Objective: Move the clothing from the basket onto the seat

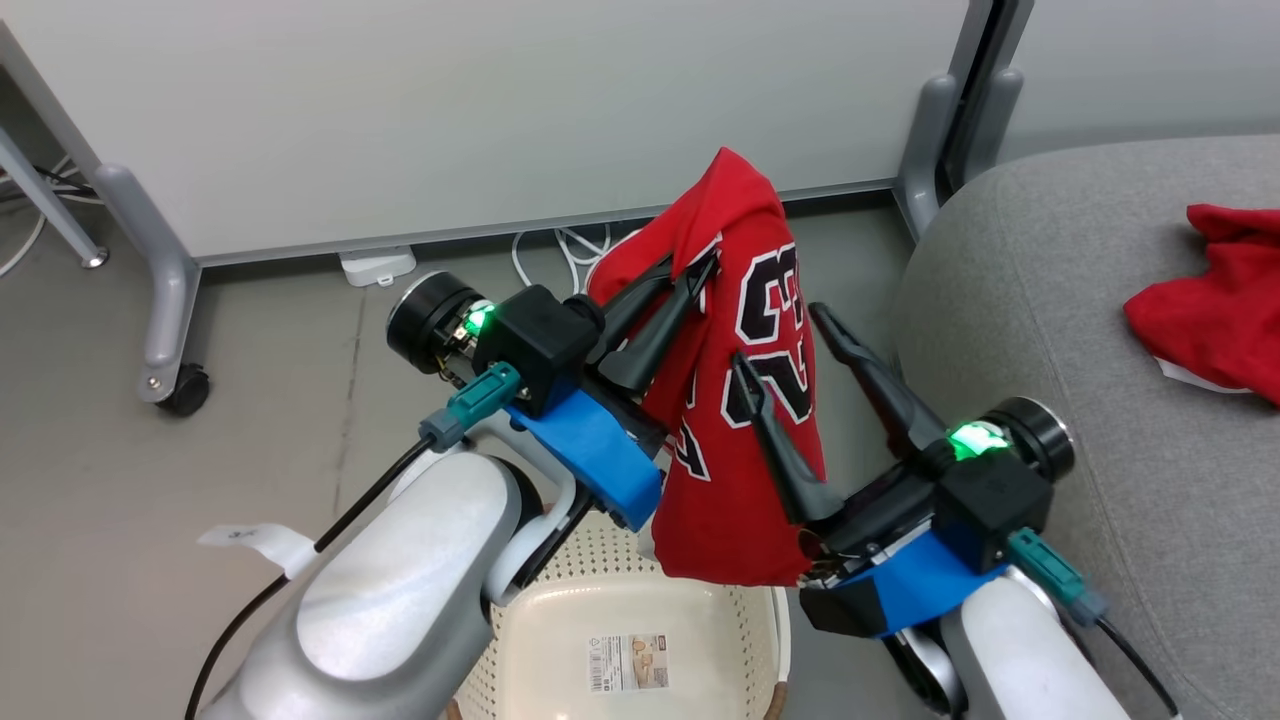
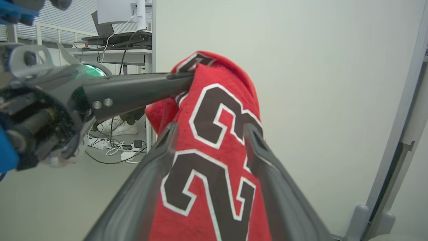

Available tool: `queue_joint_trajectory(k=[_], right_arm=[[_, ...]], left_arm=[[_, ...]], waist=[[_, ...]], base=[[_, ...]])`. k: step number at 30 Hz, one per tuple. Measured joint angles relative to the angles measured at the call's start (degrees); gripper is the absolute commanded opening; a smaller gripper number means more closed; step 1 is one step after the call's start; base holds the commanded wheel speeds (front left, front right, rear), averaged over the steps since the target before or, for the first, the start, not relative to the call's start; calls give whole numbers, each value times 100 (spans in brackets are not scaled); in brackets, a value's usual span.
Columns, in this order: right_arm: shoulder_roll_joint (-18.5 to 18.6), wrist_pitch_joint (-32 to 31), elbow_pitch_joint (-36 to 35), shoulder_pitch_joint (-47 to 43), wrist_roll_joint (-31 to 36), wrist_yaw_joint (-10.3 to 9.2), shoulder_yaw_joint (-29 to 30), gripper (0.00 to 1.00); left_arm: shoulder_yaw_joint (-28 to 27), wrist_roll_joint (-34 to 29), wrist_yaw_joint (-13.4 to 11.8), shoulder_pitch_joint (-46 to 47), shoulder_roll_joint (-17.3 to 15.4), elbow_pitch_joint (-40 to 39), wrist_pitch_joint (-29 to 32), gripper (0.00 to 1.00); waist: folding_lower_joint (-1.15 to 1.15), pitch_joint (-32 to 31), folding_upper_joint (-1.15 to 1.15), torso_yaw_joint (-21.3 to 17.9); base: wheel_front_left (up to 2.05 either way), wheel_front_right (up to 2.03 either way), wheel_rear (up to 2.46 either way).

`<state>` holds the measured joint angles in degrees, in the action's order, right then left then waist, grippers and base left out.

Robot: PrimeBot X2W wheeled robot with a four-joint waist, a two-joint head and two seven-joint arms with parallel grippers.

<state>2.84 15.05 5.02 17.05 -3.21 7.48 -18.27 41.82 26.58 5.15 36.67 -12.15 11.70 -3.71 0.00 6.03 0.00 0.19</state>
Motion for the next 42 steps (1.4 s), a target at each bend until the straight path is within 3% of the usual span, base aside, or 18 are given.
queue_joint_trajectory(k=[23,24,25,26,42], right_arm=[[-2,1,1848,1083,-643,0,-271,100],[-2,1,1895,1109,-703,0,-283,95],[0,1,1926,1137,-758,0,-307,29],[-2,1,1944,1159,-811,0,-313,0],[-2,1,1969,1214,-875,0,-363,0]], left_arm=[[339,-34,46,248,319,124,-146,0],[347,-29,47,253,321,130,-155,0],[354,-27,51,256,322,137,-171,0],[359,-26,52,257,323,142,-178,0],[374,14,16,287,271,199,-259,0]], waist=[[0,201,0,247],[0,201,0,258],[0,200,0,268],[0,198,0,278],[0,170,0,266]], base=[[0,0,0],[0,0,0],[0,0,0],[0,0,0],[0,0,0]])
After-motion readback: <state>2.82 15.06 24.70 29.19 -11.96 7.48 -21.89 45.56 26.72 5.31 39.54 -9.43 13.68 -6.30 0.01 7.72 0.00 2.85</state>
